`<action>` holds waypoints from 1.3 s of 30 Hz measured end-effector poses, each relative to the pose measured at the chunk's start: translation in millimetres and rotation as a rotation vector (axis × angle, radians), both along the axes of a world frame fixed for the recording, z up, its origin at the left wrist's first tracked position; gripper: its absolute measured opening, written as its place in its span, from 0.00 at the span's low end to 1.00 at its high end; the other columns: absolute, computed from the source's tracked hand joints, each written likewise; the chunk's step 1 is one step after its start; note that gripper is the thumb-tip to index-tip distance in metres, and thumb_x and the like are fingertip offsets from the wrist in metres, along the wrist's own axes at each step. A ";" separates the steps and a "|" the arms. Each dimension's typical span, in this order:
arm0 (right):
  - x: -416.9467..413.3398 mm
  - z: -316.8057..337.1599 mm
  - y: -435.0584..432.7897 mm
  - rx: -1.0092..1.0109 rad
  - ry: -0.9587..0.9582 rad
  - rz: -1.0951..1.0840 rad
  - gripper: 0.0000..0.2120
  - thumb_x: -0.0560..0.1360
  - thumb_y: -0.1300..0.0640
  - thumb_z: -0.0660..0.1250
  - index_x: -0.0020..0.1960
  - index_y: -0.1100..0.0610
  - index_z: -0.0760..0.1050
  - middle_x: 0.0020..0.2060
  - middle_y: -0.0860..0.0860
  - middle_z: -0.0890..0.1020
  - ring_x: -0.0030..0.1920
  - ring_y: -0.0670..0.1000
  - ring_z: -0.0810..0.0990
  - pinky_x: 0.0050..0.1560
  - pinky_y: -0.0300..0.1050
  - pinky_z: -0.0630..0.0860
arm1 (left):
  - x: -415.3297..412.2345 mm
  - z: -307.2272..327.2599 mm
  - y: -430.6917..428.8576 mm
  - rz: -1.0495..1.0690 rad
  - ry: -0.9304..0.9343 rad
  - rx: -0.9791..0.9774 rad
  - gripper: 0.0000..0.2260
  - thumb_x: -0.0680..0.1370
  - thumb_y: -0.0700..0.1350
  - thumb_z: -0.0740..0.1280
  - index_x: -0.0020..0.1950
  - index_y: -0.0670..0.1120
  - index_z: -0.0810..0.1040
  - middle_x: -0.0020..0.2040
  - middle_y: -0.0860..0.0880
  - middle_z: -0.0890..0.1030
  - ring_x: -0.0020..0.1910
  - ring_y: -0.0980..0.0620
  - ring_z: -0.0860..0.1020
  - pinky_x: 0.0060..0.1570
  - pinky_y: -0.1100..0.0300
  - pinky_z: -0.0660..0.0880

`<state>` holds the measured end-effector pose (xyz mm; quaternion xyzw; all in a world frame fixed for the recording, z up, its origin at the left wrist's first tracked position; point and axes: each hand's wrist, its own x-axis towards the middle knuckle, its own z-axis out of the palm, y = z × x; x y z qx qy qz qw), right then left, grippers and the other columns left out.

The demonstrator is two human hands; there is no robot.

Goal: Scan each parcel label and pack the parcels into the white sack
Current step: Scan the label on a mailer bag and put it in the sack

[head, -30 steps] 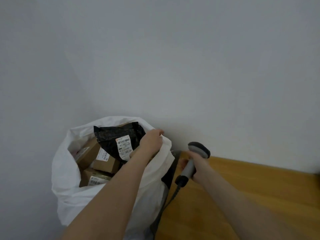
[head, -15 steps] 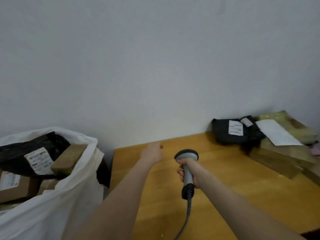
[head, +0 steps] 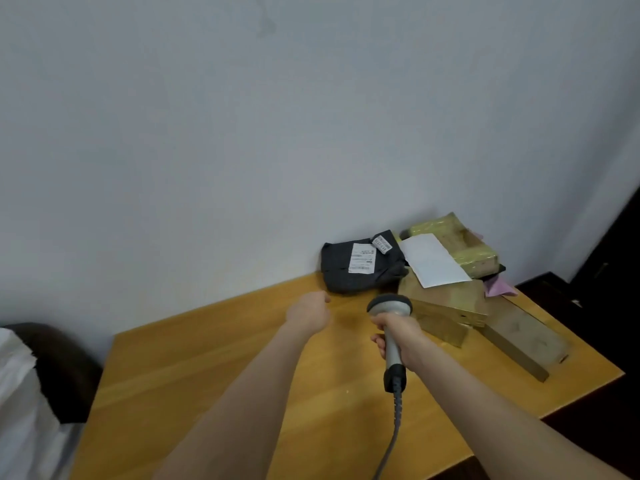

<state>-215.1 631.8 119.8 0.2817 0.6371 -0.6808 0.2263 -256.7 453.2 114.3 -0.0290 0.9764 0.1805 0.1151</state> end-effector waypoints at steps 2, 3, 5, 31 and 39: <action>-15.8 -1.1 25.2 0.022 0.023 -0.021 0.09 0.75 0.61 0.69 0.49 0.65 0.73 0.30 0.58 0.78 0.23 0.51 0.72 0.27 0.42 0.71 | -10.7 -3.6 23.4 0.013 -0.008 -0.004 0.18 0.80 0.44 0.58 0.71 0.50 0.69 0.67 0.49 0.74 0.65 0.48 0.73 0.62 0.53 0.72; -24.1 -1.4 35.5 0.032 0.034 -0.031 0.09 0.74 0.60 0.70 0.49 0.65 0.74 0.30 0.58 0.79 0.23 0.51 0.72 0.27 0.43 0.72 | -16.1 -6.1 33.1 0.016 -0.011 -0.004 0.19 0.80 0.44 0.58 0.71 0.49 0.69 0.67 0.49 0.74 0.65 0.48 0.73 0.61 0.54 0.72; -42.4 -1.5 52.0 0.055 0.050 -0.049 0.08 0.74 0.60 0.70 0.48 0.65 0.75 0.28 0.57 0.79 0.23 0.51 0.73 0.29 0.43 0.72 | -26.5 -10.7 49.3 0.035 -0.011 0.011 0.19 0.80 0.44 0.59 0.71 0.48 0.69 0.66 0.48 0.74 0.64 0.48 0.73 0.60 0.54 0.72; -234.4 -89.2 35.3 0.254 0.119 -0.102 0.09 0.70 0.56 0.75 0.45 0.54 0.75 0.42 0.54 0.81 0.39 0.52 0.80 0.32 0.43 0.77 | -229.7 -137.8 27.9 1.110 -0.301 1.352 0.25 0.74 0.43 0.73 0.67 0.38 0.70 0.61 0.38 0.78 0.51 0.37 0.80 0.35 0.46 0.77; -217.8 -72.7 18.6 0.162 0.094 -0.119 0.10 0.71 0.58 0.75 0.43 0.54 0.73 0.42 0.56 0.80 0.42 0.58 0.81 0.32 0.45 0.77 | -203.3 -95.4 -22.9 1.026 -0.081 1.440 0.14 0.77 0.38 0.69 0.61 0.37 0.73 0.60 0.37 0.78 0.50 0.40 0.79 0.50 0.45 0.77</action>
